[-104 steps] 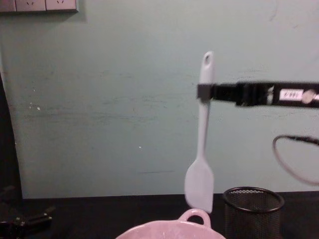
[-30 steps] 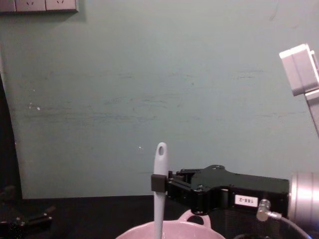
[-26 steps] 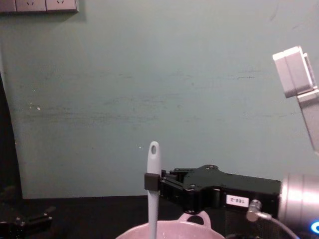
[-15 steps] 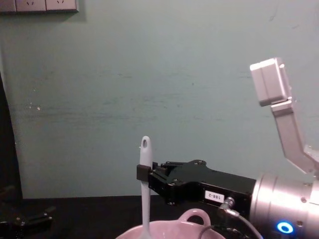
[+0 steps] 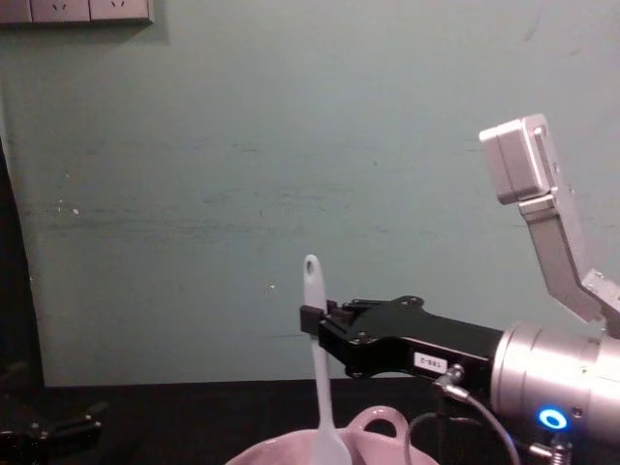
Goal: Use the one hand to pick up the spoon and stir the clear water in the bowl.
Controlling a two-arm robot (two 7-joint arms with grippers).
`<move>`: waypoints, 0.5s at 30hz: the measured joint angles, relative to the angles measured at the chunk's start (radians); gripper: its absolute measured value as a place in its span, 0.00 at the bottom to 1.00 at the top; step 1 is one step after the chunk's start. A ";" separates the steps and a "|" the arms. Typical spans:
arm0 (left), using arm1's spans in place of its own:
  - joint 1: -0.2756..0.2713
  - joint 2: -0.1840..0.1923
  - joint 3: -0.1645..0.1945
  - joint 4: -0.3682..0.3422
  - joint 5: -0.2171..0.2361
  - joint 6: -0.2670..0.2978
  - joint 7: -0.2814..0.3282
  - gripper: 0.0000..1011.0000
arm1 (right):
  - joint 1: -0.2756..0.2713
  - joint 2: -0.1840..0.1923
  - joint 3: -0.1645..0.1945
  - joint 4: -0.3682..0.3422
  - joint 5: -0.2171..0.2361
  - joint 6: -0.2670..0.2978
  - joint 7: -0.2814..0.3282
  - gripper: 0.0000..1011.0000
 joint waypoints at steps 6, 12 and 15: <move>0.000 0.000 0.000 0.000 0.000 0.000 0.000 1.00 | -0.020 0.033 0.022 -0.039 0.008 0.033 0.029 0.11; 0.000 0.000 0.000 0.000 0.000 0.000 0.000 1.00 | -0.064 0.082 0.028 -0.130 0.063 0.091 0.104 0.11; 0.000 0.000 0.000 0.000 0.000 0.000 0.000 1.00 | -0.087 0.100 0.024 -0.172 0.098 0.119 0.134 0.11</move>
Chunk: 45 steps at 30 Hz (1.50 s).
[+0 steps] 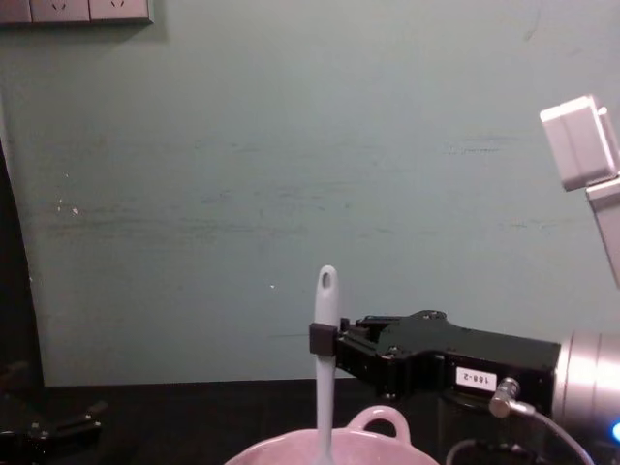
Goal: Use the one hand to pick up the spoon and stir the clear water in the bowl.
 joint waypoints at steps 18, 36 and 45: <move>0.000 0.000 0.000 0.000 0.000 0.000 0.000 1.00 | 0.009 -0.058 -0.051 0.040 0.030 -0.064 -0.016 0.11; 0.000 0.000 0.000 0.000 0.000 0.000 0.000 1.00 | 0.043 -0.142 -0.003 0.167 -0.135 -0.214 -0.187 0.11; 0.000 0.000 0.000 0.000 0.000 0.000 0.000 1.00 | 0.002 -0.082 0.031 0.095 -0.140 -0.179 -0.158 0.11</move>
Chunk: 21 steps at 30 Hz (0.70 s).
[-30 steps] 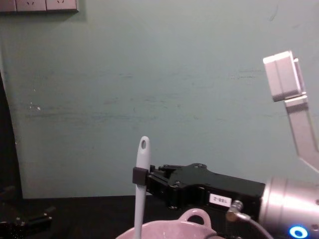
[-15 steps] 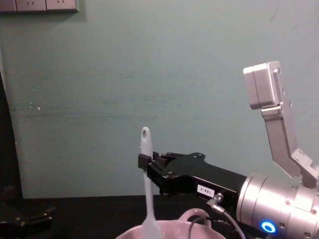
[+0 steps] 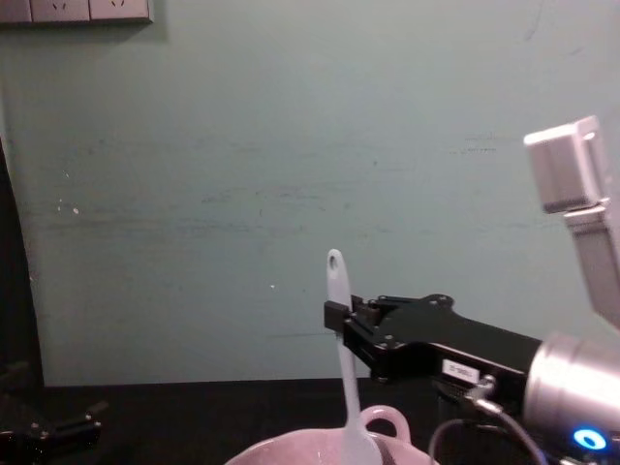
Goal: Use the one hand to pick up the spoon and stir the clear water in the bowl.
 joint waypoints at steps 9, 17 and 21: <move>0.000 0.000 0.000 0.000 0.000 0.000 0.000 1.00 | -0.071 0.071 0.011 -0.136 0.068 0.083 0.088 0.11; 0.000 0.000 0.000 0.000 0.000 0.000 0.000 1.00 | -0.099 0.084 -0.012 -0.189 0.144 0.129 0.133 0.11; 0.000 0.000 0.000 0.000 0.000 0.000 0.000 1.00 | -0.083 0.068 -0.029 -0.171 0.159 0.135 0.139 0.11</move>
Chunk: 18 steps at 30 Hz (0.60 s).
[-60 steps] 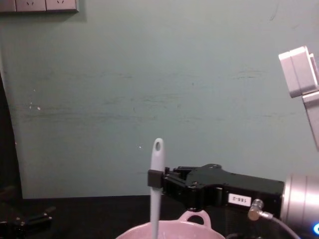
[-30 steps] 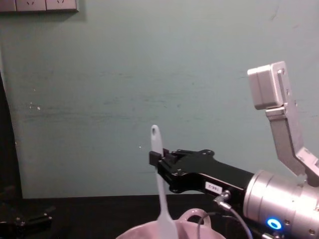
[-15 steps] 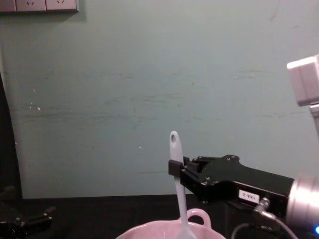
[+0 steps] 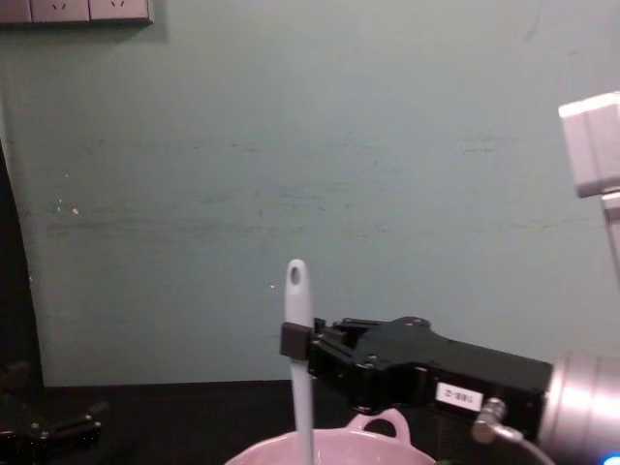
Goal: Use the one hand to pick up the spoon and stir the clear water in the bowl.
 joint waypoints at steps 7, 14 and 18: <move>0.000 0.000 0.000 0.000 0.000 0.000 0.000 1.00 | 0.046 -0.043 -0.026 0.074 -0.007 -0.022 -0.012 0.11; 0.000 0.000 0.000 0.000 0.000 0.000 0.000 1.00 | 0.088 -0.099 -0.027 0.172 -0.045 -0.086 -0.058 0.11; 0.000 0.000 0.000 0.000 0.000 0.000 0.000 1.00 | 0.108 -0.130 -0.006 0.228 -0.071 -0.127 -0.094 0.11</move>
